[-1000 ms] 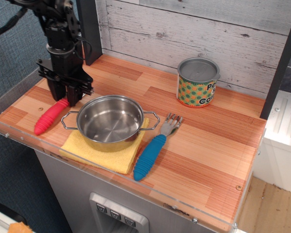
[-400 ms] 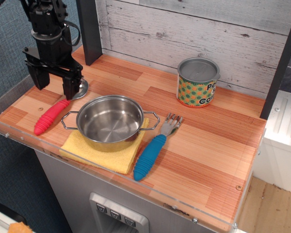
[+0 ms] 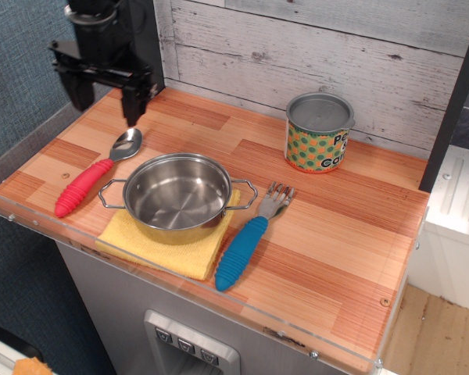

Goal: PICK UP THE SPOON AND KEEP ANOTHER SIDE OF THE TABLE

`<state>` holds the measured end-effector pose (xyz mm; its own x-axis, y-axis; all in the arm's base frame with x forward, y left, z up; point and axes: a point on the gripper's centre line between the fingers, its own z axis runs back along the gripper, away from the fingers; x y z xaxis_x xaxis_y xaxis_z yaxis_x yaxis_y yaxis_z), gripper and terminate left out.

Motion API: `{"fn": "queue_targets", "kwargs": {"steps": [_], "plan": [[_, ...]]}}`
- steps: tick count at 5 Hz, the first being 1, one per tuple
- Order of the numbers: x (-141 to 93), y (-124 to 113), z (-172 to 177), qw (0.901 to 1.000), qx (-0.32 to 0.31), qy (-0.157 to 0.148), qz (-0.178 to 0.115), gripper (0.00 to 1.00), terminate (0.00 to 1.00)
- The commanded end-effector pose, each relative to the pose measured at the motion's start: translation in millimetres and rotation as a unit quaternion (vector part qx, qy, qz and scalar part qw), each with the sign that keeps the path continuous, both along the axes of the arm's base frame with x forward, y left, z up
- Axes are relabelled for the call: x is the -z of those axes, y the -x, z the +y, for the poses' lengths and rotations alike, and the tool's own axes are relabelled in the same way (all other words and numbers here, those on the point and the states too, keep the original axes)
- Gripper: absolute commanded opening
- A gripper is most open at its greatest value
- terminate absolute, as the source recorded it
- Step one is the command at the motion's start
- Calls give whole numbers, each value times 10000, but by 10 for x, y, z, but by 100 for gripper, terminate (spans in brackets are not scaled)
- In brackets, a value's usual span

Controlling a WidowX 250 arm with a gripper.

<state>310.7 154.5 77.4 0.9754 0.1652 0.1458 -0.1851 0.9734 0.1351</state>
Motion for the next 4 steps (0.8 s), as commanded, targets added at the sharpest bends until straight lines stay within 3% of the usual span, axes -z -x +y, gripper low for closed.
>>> {"fn": "queue_targets", "kwargs": {"steps": [1,3,4], "plan": [[-316,-197,-298,9981,-14,107,-609,100,0],[-338,-285,-404,9969,168,54,-771,100,0],[-338,-285,-404,9969,168,54,-771,100,100]]}}
